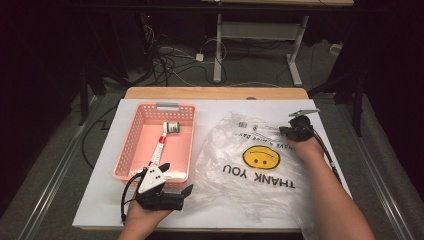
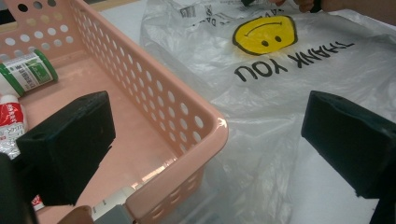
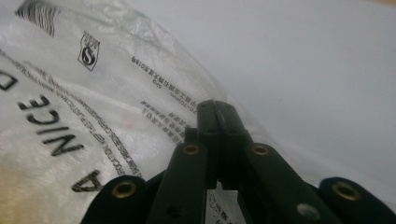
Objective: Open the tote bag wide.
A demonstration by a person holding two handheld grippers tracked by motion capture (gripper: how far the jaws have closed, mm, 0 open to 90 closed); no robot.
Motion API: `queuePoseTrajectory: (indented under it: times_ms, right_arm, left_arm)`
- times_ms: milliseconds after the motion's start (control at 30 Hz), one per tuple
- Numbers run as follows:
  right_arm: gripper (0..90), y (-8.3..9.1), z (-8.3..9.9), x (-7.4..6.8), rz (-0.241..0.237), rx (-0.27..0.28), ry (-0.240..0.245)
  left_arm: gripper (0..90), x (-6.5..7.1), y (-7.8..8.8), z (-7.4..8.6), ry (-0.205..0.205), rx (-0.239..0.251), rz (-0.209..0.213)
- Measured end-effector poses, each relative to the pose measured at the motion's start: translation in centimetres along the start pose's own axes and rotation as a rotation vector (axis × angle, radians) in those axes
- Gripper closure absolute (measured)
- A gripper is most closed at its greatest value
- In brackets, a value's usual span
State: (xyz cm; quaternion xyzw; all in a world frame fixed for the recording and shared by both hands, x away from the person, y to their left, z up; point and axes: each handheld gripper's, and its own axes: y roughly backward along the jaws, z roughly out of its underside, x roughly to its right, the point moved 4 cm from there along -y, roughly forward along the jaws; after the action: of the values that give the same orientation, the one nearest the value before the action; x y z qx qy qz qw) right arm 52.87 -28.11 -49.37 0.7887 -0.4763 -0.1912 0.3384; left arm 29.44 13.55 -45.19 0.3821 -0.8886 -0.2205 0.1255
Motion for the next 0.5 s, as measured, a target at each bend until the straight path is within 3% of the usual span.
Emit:
queuePoseTrajectory:
  times_ms: [33, 133, 167, 200, 233, 267, 333, 367, 400, 433, 500]
  right_arm:
    - [90.0, 0.4, -0.6, 0.4, 0.024, 0.037, -0.008]
    - [90.0, 0.9, -1.1, 1.1, 0.056, 0.062, -0.02]
    - [90.0, 1.4, -1.4, 2.2, 0.086, 0.087, -0.045]
    - [90.0, 1.4, -1.4, 2.2, 0.086, 0.087, -0.045]
    - [90.0, 1.9, -1.4, 3.6, 0.113, 0.115, -0.081]
    - [90.0, 1.9, -1.4, 3.6, 0.113, 0.115, -0.081]
    - [90.0, 2.5, -1.1, 5.1, 0.144, 0.129, -0.116]
    - [90.0, 3.1, -0.6, 6.6, 0.173, 0.128, -0.136]
    - [90.0, 3.1, -0.6, 6.6, 0.173, 0.128, -0.136]
    - [90.0, 3.9, -0.1, 8.0, 0.199, 0.134, -0.153]
    - [90.0, 4.2, 0.2, 8.6, 0.208, 0.135, -0.165]
  left_arm:
    - [2.4, 0.1, 0.0, -0.1, 0.001, 0.005, 0.001]
    - [2.4, 0.2, 0.1, -0.1, -0.002, 0.007, 0.002]
    - [2.4, 0.2, 0.1, -0.2, -0.001, 0.011, 0.006]
    - [2.4, 0.2, 0.1, -0.2, -0.001, 0.011, 0.006]
    - [2.4, 0.2, 0.2, -0.2, 0.003, 0.017, 0.012]
    - [2.4, 0.2, 0.2, -0.2, 0.003, 0.017, 0.012]
    - [2.4, 0.2, 0.2, -0.3, 0.004, 0.022, 0.018]
    - [2.4, 0.3, 0.1, -0.3, 0.0, 0.023, 0.022]
    - [2.4, 0.3, 0.1, -0.3, 0.0, 0.023, 0.022]
    - [2.4, 0.3, 0.1, -0.3, -0.001, 0.021, 0.025]
    - [2.4, 0.3, 0.0, -0.3, -0.001, 0.02, 0.025]
